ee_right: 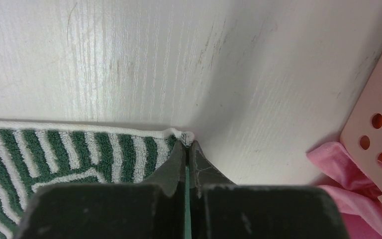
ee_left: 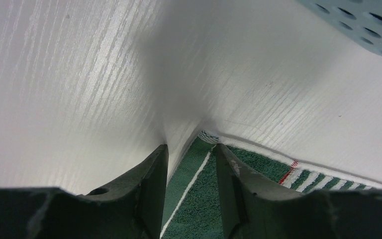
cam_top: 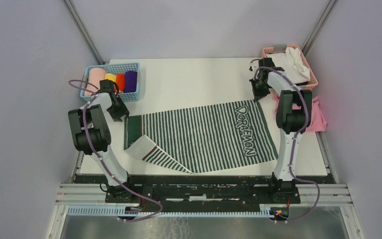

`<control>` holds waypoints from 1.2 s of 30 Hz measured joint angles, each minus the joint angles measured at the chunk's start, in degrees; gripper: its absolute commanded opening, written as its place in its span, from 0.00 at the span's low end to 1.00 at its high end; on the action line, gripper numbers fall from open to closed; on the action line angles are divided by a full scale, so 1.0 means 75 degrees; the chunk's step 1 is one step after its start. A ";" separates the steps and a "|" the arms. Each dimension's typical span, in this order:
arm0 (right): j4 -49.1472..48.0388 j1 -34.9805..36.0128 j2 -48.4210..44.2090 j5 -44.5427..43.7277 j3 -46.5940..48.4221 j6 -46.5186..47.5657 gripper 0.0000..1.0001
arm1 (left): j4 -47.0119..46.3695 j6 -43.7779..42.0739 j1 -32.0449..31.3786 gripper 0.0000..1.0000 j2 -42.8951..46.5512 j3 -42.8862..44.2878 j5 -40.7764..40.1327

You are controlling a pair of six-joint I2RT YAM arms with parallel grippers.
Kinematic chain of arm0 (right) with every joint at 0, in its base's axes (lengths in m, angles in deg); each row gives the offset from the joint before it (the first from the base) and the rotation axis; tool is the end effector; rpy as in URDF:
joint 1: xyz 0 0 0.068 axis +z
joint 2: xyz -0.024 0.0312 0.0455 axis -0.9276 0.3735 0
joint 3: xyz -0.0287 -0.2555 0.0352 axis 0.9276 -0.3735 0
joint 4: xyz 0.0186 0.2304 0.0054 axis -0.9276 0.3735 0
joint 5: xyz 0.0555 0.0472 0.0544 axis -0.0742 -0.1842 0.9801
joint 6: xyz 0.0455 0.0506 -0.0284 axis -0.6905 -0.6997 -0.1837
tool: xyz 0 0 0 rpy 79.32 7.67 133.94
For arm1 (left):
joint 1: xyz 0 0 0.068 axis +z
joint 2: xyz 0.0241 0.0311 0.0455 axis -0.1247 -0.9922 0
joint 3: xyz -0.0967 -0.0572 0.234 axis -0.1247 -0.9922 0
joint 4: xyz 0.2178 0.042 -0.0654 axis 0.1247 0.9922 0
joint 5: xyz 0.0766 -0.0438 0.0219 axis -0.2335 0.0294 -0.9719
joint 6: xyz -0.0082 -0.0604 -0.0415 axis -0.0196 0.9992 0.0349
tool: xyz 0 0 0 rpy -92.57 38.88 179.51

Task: Roll the towels
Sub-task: Flatten out the towel at the center of the board.

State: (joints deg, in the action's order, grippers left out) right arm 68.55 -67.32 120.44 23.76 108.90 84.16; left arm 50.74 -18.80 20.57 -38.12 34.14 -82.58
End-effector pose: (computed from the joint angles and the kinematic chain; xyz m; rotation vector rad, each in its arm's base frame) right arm 0.4424 0.0075 0.1441 -0.1782 2.7623 0.0101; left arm 0.3407 0.0824 0.1465 -0.7718 2.6529 0.0016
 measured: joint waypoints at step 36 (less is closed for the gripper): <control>-0.0023 -0.0452 -0.3293 0.0181 -0.0221 -0.0557 0.00 | -0.0484 -0.0323 -0.0595 0.03 0.2961 0.0772 -0.0437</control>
State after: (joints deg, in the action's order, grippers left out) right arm 68.37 -70.70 95.75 25.11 107.24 79.98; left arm 47.12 -21.22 16.12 -15.91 39.93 -85.85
